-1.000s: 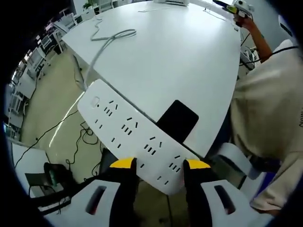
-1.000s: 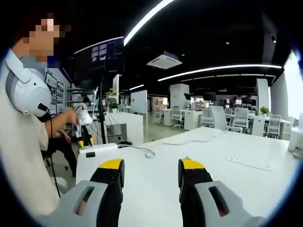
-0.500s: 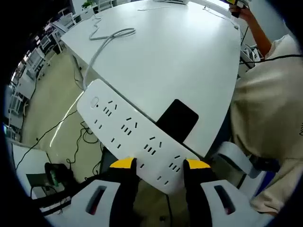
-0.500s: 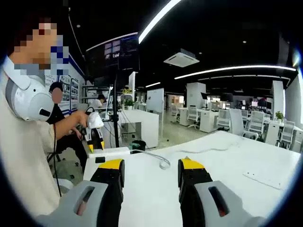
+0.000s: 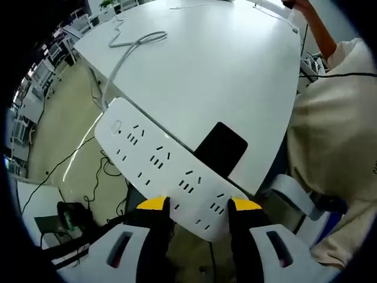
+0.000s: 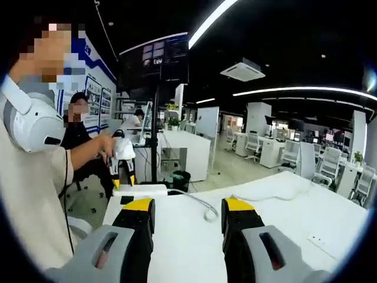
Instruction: Pick up the power strip scattered on the table, fix it on the side mounting bracket of the table, and press the switch
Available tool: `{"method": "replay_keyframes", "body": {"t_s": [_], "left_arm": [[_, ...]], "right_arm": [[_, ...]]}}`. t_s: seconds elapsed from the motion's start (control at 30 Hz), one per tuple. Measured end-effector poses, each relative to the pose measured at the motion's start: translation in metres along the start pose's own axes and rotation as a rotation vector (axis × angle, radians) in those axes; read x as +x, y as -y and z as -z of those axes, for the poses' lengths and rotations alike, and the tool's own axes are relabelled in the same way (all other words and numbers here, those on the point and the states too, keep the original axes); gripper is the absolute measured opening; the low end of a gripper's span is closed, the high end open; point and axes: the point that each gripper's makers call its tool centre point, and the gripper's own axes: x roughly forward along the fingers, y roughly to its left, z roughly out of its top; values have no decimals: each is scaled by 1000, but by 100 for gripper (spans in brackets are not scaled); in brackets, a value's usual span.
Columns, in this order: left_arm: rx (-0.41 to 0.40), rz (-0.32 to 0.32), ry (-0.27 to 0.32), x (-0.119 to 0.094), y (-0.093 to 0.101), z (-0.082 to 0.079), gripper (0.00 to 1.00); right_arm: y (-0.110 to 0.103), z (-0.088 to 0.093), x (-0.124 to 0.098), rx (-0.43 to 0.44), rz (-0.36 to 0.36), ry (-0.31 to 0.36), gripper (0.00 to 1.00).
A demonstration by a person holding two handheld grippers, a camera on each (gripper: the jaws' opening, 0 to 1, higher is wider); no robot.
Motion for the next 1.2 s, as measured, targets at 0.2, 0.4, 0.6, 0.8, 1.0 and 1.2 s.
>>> {"method": "replay_keyframes", "body": {"t_s": [0.2,0.4,0.6,0.8,1.0,1.2], "left_arm": [[2,0,-1,0,0,1,44],[7,1,-11,0,0,0,44],[12,-3,-49,1,-1,0,44],[17,-5,-75,0,0,0,44],[19,-6,-84,-1,1,1,44],[20,-8,-93,-1,4,1,44]], "right_arm": [[0,-4,13,-32,-23,-32,41],[-2,-11,33,-54,-62,-50,41],[-4,-17,52,-78,-101,-67,41],[-6,-21,69,-94,-133,-82,41],[-13,-26,81,-112,-163,-90,41],[-23,-26,97,-135,-200,-114,41]]}}
